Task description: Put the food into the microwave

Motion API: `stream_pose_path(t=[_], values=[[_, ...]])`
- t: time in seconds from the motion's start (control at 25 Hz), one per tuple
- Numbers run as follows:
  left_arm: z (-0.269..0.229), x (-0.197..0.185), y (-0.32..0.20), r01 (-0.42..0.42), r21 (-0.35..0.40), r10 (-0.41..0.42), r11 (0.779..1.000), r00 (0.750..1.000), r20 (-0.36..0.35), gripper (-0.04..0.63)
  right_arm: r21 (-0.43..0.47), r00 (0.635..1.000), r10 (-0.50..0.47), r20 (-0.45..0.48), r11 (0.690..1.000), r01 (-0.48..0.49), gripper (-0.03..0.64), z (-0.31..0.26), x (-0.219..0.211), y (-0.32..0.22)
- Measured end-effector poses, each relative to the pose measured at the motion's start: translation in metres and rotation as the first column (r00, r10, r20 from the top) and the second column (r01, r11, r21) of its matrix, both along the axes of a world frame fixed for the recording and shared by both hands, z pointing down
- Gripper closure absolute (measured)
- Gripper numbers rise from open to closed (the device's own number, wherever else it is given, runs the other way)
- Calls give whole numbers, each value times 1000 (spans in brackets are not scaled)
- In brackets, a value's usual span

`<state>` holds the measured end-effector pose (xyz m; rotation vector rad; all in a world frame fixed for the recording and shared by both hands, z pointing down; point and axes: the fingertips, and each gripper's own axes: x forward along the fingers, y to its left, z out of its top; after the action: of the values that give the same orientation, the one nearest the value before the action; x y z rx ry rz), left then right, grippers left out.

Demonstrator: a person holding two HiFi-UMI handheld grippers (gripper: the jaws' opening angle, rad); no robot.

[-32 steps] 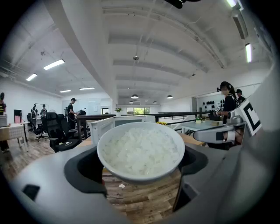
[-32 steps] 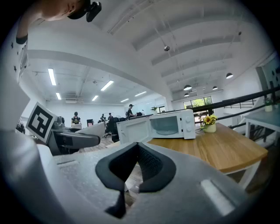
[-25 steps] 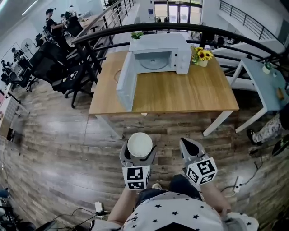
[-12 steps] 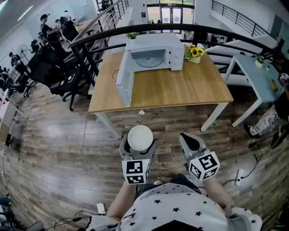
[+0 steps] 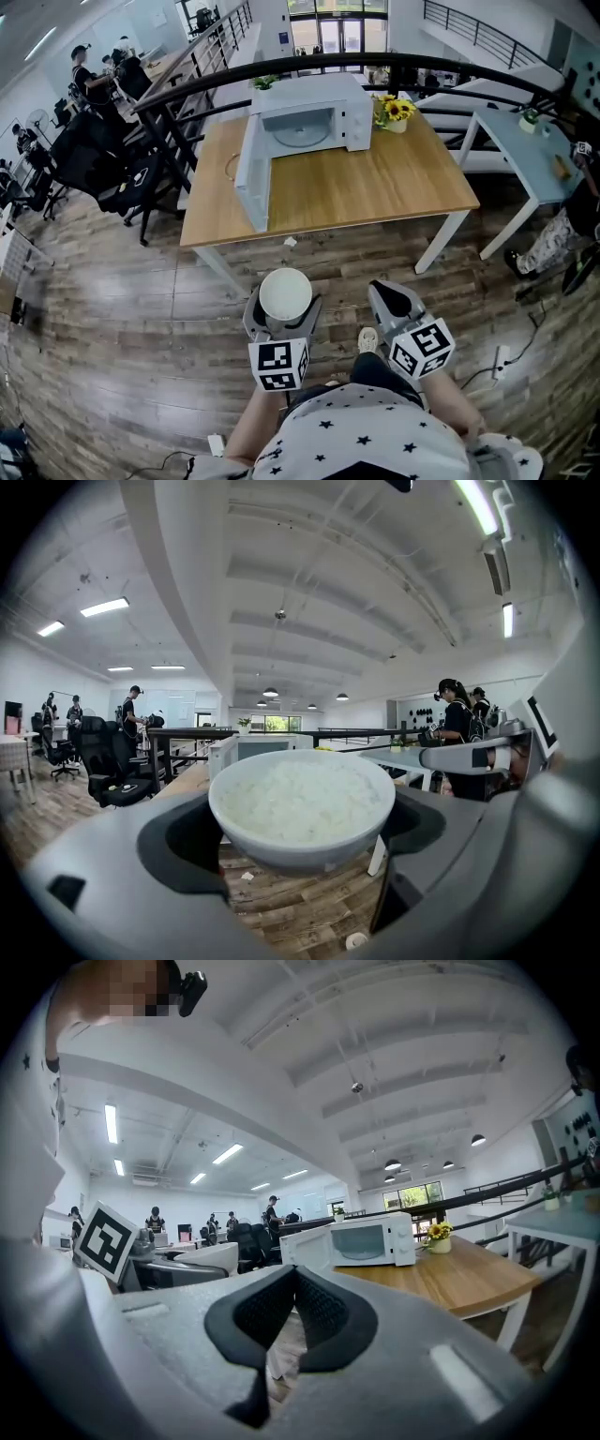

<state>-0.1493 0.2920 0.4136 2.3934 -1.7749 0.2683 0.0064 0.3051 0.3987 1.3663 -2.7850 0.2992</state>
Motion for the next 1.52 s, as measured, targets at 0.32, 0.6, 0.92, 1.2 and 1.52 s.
stream_pose_path(t=[0.32,0.6,0.92,1.2,1.52], values=[[-1,11,-34,7,0,-7,1000,1000,-16,113,9,1000,-28,6,1000,28,611,-4,0,-43],[6,20,-86,27,-9,-27,1000,999,-24,114,7,999,-50,8,999,50,611,3,8,-100],[-3,37,-156,51,0,-51,999,998,-30,114,24,998,-58,36,998,57,611,-6,23,-172],[-11,46,-211,79,4,-79,997,996,-50,114,16,996,-79,37,997,78,611,-11,36,-231],[-9,60,-271,115,-9,-115,993,992,-51,114,4,993,-112,40,994,112,611,-9,51,-295]])
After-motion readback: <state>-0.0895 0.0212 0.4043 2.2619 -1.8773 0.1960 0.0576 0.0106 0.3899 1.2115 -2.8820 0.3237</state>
